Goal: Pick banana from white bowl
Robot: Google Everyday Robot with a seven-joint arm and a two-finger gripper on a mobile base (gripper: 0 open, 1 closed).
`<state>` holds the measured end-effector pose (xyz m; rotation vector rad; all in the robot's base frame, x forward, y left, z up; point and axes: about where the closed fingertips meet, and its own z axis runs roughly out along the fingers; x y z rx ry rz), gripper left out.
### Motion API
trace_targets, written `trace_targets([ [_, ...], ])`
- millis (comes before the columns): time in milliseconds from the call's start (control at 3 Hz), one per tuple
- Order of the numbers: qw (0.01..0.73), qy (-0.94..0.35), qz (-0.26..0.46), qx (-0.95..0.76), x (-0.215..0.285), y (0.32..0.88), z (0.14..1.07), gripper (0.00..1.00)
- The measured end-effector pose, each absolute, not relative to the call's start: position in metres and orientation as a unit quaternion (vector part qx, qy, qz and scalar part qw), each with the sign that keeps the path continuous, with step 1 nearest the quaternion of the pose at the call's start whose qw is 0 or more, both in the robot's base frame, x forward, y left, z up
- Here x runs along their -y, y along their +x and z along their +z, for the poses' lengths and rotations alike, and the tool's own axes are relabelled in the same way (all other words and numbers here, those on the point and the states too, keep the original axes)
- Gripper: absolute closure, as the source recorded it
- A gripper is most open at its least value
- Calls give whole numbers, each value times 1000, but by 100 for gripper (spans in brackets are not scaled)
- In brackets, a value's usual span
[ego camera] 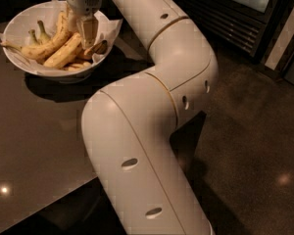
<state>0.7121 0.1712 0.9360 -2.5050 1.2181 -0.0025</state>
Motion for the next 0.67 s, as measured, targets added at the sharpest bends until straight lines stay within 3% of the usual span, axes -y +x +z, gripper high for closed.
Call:
trace_targets([
  [667, 171, -884, 10, -435, -167, 712, 928, 43],
])
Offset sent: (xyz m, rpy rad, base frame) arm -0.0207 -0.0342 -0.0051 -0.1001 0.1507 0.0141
